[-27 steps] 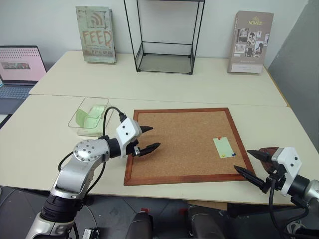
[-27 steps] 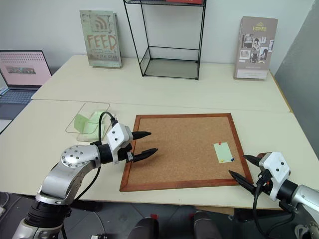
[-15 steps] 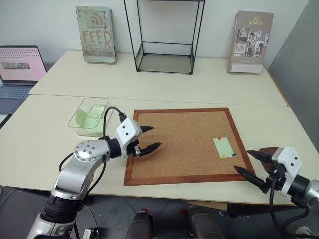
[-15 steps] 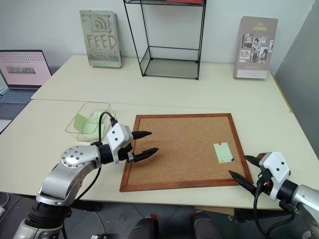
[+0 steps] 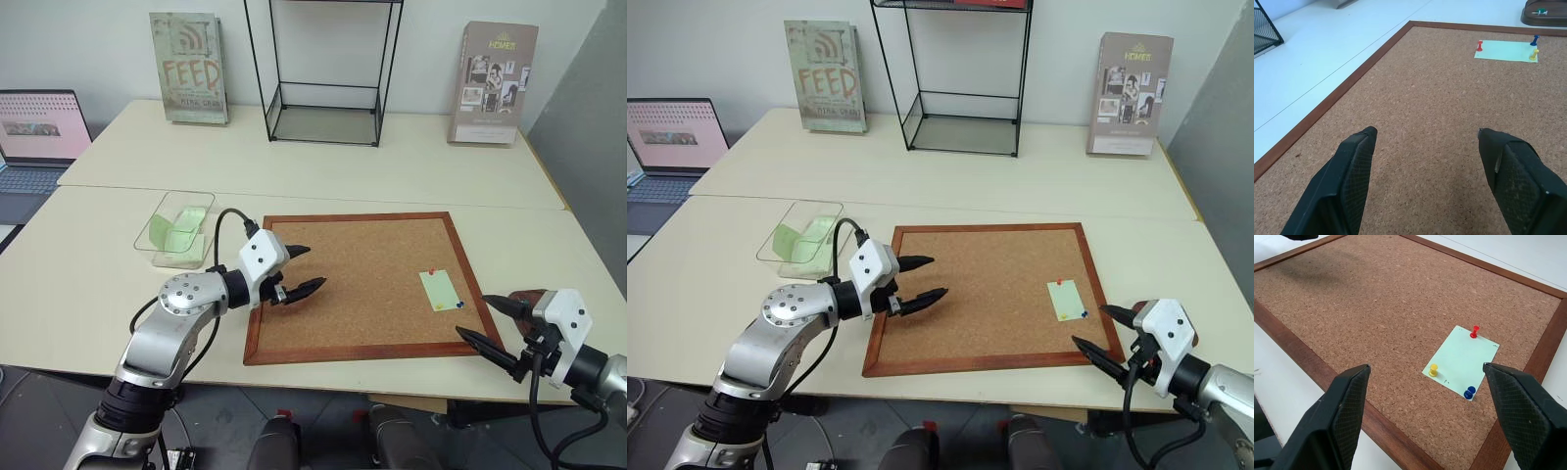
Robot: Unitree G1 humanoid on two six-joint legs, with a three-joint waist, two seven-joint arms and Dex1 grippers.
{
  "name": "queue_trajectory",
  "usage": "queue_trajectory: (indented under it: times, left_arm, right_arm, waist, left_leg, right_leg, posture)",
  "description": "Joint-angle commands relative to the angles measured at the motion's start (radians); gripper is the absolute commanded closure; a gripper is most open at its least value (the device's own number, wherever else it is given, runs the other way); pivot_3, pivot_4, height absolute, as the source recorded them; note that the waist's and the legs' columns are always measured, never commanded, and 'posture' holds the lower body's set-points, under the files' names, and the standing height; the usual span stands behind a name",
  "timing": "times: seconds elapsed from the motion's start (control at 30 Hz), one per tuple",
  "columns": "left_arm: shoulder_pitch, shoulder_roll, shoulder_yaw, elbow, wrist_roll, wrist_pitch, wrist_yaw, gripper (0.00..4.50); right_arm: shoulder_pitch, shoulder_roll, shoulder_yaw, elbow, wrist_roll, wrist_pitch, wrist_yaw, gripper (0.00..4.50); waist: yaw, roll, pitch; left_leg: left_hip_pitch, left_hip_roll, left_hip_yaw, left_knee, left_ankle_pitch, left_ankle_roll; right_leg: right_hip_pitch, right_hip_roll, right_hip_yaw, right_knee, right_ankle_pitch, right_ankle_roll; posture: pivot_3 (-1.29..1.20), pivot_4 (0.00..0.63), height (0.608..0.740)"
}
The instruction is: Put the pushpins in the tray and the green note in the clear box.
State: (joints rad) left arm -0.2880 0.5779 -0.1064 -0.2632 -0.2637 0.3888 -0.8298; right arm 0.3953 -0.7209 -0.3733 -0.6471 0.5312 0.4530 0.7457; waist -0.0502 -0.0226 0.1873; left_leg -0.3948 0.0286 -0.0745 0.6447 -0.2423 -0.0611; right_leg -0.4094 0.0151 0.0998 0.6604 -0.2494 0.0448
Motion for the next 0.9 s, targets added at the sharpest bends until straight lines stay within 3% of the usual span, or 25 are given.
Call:
queue_trajectory:
  times: [0.03,0.5,0.7,0.9]
  left_arm:
    - [-0.014,-0.006,-0.007,0.008,0.003,-0.041,-0.015,1.85]
    - [-0.056,-0.086,-0.061,0.097,0.005,-0.099,-0.058,4.48]
    - [-0.098,-0.18,-0.07,0.211,-0.001,-0.134,-0.046,4.48]
    - [-0.115,-0.249,-0.132,0.286,0.066,-0.186,-0.021,4.48]
  right_arm:
    - [0.033,0.021,-0.034,-0.066,0.02,0.0,-0.015,0.58]
    - [0.089,0.071,-0.035,-0.15,0.018,0.014,-0.073,0.58]
    - [0.017,0.07,-0.019,-0.129,0.028,0.052,-0.118,0.58]
    - [-0.157,0.084,0.06,-0.069,-0.009,0.099,-0.204,0.58]
  waist:
    - [0.001,0.0,0.0]
    - [0.001,0.0,0.0]
    - [0.002,0.0,0.0]
    - [0.0,0.0,-0.001]
  left_leg:
    - [0.0,0.0,0.0,0.0,0.0,0.0]
    - [0.0,0.0,0.0,0.0,0.0,0.0]
    - [0.0,0.0,0.0,0.001,0.0,0.0]
    - [0.001,-0.001,0.0,0.001,0.0,0.0]
  right_leg:
    - [0.0,0.0,0.0,0.0,0.0,0.0]
    - [0.0,0.0,0.0,0.0,0.0,0.0]
    - [0.001,0.0,0.0,0.0,0.0,0.0]
    - [0.001,0.0,0.001,0.0,0.0,0.001]
  posture:
    - [0.0,0.15,0.74]
    - [0.0,0.15,0.74]
    - [0.0,0.15,0.74]
    - [0.0,0.15,0.74]
